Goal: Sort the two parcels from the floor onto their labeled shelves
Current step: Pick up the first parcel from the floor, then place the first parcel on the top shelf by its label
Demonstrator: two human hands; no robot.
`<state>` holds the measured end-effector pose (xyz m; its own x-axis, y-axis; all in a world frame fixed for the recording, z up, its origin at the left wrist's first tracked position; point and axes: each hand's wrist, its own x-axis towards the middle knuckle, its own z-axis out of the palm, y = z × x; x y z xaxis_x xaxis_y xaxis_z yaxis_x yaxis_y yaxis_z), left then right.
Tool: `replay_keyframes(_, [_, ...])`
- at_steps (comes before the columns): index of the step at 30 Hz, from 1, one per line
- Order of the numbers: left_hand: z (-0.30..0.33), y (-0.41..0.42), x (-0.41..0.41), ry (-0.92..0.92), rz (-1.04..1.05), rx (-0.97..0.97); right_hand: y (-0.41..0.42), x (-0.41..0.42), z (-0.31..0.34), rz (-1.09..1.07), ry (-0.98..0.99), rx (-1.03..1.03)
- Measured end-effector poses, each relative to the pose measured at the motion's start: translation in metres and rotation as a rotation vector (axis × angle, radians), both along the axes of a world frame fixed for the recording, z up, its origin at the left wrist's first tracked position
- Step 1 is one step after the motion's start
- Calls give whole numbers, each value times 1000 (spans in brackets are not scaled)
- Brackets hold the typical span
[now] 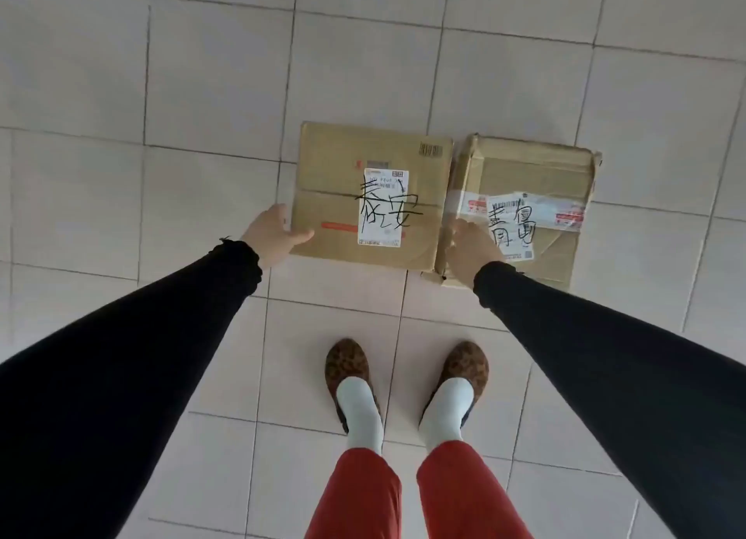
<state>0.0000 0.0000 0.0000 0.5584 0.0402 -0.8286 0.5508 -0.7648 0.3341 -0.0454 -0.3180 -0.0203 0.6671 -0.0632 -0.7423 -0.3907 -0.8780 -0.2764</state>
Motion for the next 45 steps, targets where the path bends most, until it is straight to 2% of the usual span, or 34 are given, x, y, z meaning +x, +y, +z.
replay_keyframes(4, [-36, -1, -2, 63, 151, -106, 9, -2, -38, -74, 69, 8])
replay_keyframes(7, [-40, -2, -5, 33, 249, -141, 11, 1, -46, -99, 62, 54])
replay_keyframes(9, [-23, -2, -7, 10, 325, -186, 9, 0, -33, -138, 40, 101])
replay_keyframes(12, [35, -2, -7, -25, 372, -254, 5, 5, 16, -186, -7, 178])
replay_keyframes(15, [123, 0, 7, -71, 426, -319, -4, 23, 102, -228, -70, 255])
replay_keyframes(19, [273, -8, 47, -149, 499, -429, -10, 68, 251, -271, -170, 366])
replay_keyframes(28, [613, -7, 150, -353, 436, -698, -19, 168, 608, -143, -612, 195])
replay_keyframes(32, [734, -13, 191, -388, 334, -847, -22, 195, 737, -169, -826, 275])
replay_keyframes(35, [805, -21, 225, -404, 252, -971, -31, 218, 809, -222, -936, 350])
replay_keyframes(40, [892, -37, 284, -437, 126, -1081, -54, 262, 895, -275, -1107, 320])
replay_keyframes(43, [932, -48, 318, -497, 90, -1096, -73, 293, 930, -257, -1194, 250])
replay_keyframes(45, [957, -53, 333, -534, 56, -1091, -83, 315, 953, -268, -1205, 272])
